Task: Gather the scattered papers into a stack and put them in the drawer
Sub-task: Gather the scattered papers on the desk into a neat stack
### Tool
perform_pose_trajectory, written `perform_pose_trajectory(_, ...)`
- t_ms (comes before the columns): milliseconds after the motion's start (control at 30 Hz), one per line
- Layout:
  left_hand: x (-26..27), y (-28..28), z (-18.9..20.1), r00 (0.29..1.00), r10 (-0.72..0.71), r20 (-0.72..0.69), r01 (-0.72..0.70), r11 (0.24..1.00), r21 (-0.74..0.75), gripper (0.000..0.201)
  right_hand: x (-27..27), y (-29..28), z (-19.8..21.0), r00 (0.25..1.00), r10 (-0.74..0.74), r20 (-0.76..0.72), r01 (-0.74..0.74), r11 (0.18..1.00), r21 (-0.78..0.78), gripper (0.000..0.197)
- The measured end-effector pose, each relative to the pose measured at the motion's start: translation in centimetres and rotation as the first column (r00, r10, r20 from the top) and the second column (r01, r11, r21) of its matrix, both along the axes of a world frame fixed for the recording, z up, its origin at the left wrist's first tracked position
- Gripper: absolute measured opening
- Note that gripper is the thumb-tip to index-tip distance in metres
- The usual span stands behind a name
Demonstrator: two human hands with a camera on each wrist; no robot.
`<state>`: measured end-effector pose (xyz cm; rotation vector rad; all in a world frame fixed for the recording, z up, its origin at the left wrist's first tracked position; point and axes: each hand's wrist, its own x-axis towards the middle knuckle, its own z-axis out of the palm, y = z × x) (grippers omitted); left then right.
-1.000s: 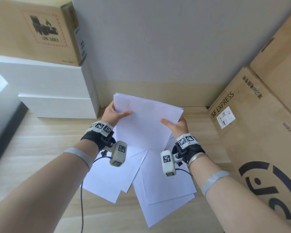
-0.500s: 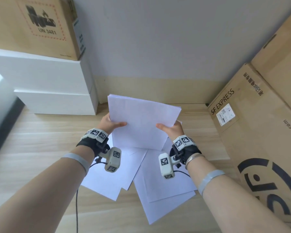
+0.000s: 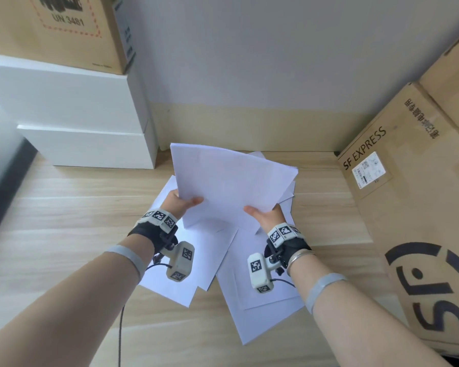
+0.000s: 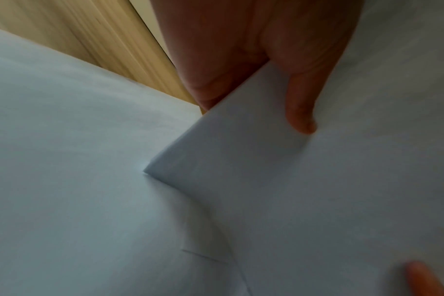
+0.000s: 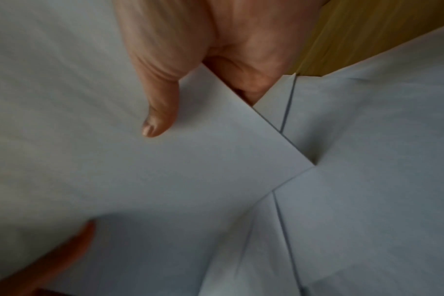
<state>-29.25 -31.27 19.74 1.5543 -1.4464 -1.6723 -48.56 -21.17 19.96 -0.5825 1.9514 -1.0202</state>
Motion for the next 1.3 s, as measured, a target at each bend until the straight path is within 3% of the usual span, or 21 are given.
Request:
perform_pose_trajectory(100, -0.6, 0.2, 0.1, 0.984, -0.041, 0.176, 0.05, 0.998, -0.042, 0.033, 0.4, -0.1, -0.8, 0.999, -0.027, -0.039, 0.027, 1.0, -0.006, 0.029)
perform_pose_trajectory(167, -0.7, -0.1, 0.2, 0.976, -0.059, 0.21, 0.077, 0.994, -0.078, 0.037, 0.4, -0.5, -0.5, 0.997, -0.042, -0.071, 0.039, 0.999, -0.034, 0.026)
perform_pose_trajectory(267, -0.4, -0.6, 0.2, 0.973, -0.085, 0.213, 0.108, 0.989, -0.1, 0.034, 0.3, -1.2, -0.1, 0.99, 0.038, -0.133, -0.036, 0.999, 0.019, 0.032)
perform_pose_trajectory(367, 0.3, -0.5, -0.1, 0.982, -0.107, 0.156, 0.111, 0.994, -0.02, 0.036, 0.2, -1.4, 0.1, 0.976, 0.153, -0.154, -0.135, 0.984, 0.119, 0.036)
perform_pose_trajectory(533, 1.7, 0.0, -1.2, 0.98, -0.119, 0.161, 0.108, 0.991, 0.073, 0.035, 0.4, -1.7, -0.7, 0.933, 0.336, -0.13, -0.281, 0.904, 0.323, 0.058)
perform_pose_trajectory(733, 3.9, -1.3, -1.8, 0.97, -0.049, 0.239, 0.024, 0.994, 0.106, 0.038, -1.0, -2.4, -2.6, 0.952, 0.266, -0.153, -0.23, 0.948, 0.219, 0.028)
perform_pose_trajectory(867, 5.2, -2.1, -2.5, 0.955, 0.012, 0.295, -0.055, 0.989, 0.137, 0.04, -3.8, -3.9, -3.8, 0.882, 0.372, -0.29, -0.278, 0.907, 0.316, 0.017)
perform_pose_trajectory(1067, 5.1, -2.6, -3.9, 0.947, 0.119, 0.298, -0.17, 0.974, 0.151, 0.039, -8.6, -7.6, -4.4, 0.81, 0.433, -0.396, -0.23, 0.855, 0.465, 0.027)
perform_pose_trajectory(1167, 4.8, -2.9, -4.7, 0.947, 0.137, 0.29, -0.196, 0.963, 0.186, 0.038, -10.4, -9.0, -4.8, 0.773, 0.493, -0.399, -0.204, 0.789, 0.58, 0.042)
perform_pose_trajectory(1300, 4.4, -3.2, -5.6, 0.951, 0.145, 0.274, -0.211, 0.951, 0.227, 0.033, -11.9, -9.4, -5.8, 0.783, 0.457, -0.422, -0.14, 0.791, 0.596, 0.068)
